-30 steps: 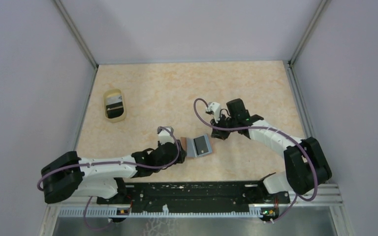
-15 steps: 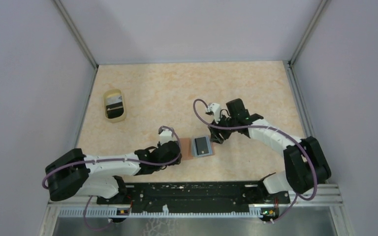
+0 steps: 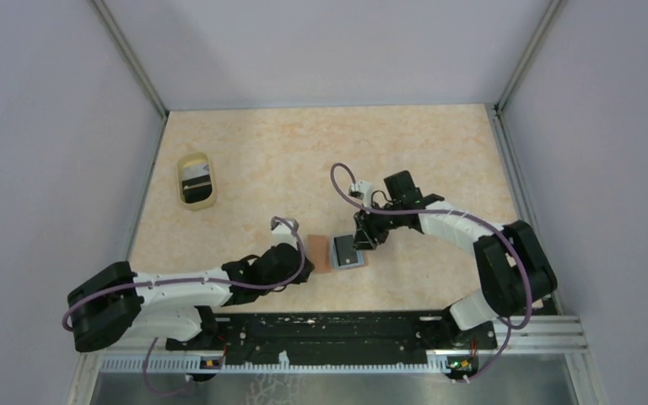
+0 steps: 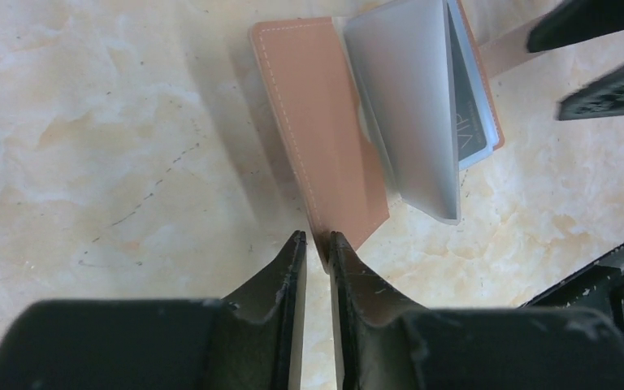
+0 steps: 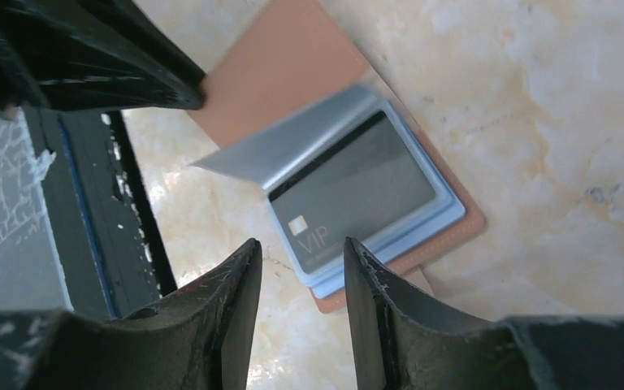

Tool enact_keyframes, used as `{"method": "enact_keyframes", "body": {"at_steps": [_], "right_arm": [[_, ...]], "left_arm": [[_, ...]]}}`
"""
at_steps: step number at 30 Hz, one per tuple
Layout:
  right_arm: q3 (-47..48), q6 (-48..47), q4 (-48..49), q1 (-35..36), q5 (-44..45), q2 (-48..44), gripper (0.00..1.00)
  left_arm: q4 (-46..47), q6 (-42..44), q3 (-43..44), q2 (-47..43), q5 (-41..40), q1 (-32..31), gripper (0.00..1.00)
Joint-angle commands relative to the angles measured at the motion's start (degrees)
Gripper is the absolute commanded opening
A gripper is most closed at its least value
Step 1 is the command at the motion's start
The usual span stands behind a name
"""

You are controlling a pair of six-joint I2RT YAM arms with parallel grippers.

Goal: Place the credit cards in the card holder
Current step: Open the card holder at the center of the board.

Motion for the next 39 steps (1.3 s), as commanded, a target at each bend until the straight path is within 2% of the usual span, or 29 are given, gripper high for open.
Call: {"method": "enact_keyframes", "body": {"at_steps": [1, 4, 8, 21, 29, 39], "right_arm": [[1.26, 8.07, 3.63, -0.49, 6.01, 2.92, 0.41], [0.68, 11.50, 5.24, -0.49, 10.19, 3.54, 0.41], [1.43, 13.22, 4.85, -0.49, 8.30, 6.10, 0.41], [2.40, 11.42, 2.89, -0.05, 18.06, 7.89, 0.39], [3.61, 13.81, 1.56, -0.05, 9.19, 9.22, 0.39], [1.95, 18.22, 5.06, -0.66, -1.29, 3.23, 0.34]], "left_arm": [[3.97, 0.70, 0.40, 1.83, 2.39, 0.07, 0.20], [5.83, 0.85, 0.29, 3.04, 3.35, 0.12, 0.15], [7.67, 1.12, 0.19, 4.57, 4.79, 0.14, 0.12], [10.36, 0.67, 0.06, 7.23, 7.27, 0.11, 0.09], [11.02, 0.77, 0.41, 7.86, 8.35, 0.13, 0.08], [12.79, 0.66, 0.33, 8.54, 9.20, 0.14, 0.08]]}}
